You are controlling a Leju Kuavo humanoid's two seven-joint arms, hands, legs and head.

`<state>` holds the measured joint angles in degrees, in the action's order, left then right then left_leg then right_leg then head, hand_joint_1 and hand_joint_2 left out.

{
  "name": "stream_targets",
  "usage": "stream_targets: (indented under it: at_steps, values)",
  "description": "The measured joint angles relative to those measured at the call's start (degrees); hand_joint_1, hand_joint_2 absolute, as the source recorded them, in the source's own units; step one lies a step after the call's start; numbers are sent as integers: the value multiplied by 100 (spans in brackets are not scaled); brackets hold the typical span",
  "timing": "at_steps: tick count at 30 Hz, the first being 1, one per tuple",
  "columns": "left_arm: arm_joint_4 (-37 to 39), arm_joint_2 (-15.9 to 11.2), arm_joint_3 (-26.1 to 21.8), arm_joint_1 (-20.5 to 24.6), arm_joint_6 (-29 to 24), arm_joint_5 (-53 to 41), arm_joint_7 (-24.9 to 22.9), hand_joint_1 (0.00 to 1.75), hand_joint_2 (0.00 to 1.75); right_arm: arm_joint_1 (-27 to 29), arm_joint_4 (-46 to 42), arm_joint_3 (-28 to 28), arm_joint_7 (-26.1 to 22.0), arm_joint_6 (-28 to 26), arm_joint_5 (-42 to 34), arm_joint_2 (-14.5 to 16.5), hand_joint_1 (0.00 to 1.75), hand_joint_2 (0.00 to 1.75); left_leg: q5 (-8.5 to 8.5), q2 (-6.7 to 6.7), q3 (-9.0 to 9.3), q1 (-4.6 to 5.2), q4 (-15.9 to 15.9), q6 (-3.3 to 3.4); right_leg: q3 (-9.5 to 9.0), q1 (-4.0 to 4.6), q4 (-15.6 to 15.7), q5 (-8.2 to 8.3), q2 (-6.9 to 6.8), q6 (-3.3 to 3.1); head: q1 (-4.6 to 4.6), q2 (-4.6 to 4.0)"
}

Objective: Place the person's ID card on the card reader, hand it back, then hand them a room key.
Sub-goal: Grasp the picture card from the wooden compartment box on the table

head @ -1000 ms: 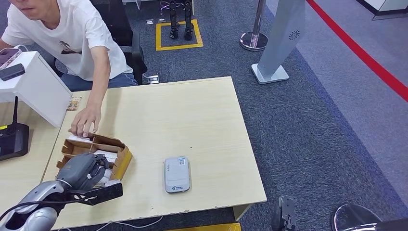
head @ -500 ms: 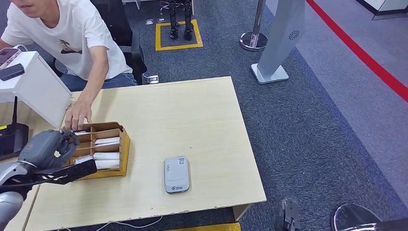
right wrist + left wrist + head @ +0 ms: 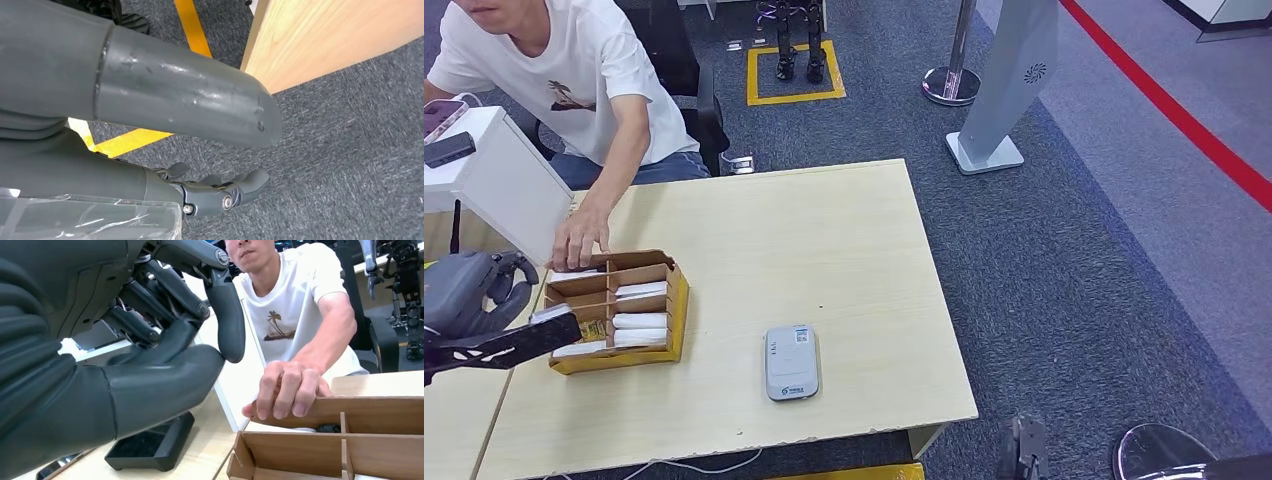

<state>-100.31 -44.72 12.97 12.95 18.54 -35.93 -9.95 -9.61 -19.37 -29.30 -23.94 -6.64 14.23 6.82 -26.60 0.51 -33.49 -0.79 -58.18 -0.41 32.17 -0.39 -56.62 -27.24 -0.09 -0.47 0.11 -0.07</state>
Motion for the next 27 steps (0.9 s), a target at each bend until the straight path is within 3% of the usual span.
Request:
stream_targets:
  at_steps: [3,15,19,27]
  values:
    - [-52,21,-9,-71,-73,-96,-1,0,0,1,0,-43,-13,1,-14,-4,0,0,0,0,0,0,0,0,0,0,0,0,0,0,0,1]
    - [-187,29,-9,-269,-77,-186,-2,0,0,3,0,-156,-42,4,-39,-4,0,0,0,0,0,-1,0,0,1,0,0,0,0,0,-1,1]
    - [-218,32,-9,-302,-79,-186,-2,0,175,3,0,-169,-61,6,-37,-4,0,0,0,0,0,-1,0,0,0,0,0,0,0,0,-1,2]
    - [-223,114,-9,-336,-55,-198,33,0,175,3,0,-176,-63,9,-37,-4,0,0,0,0,0,-1,0,0,1,0,1,0,0,0,-1,1]
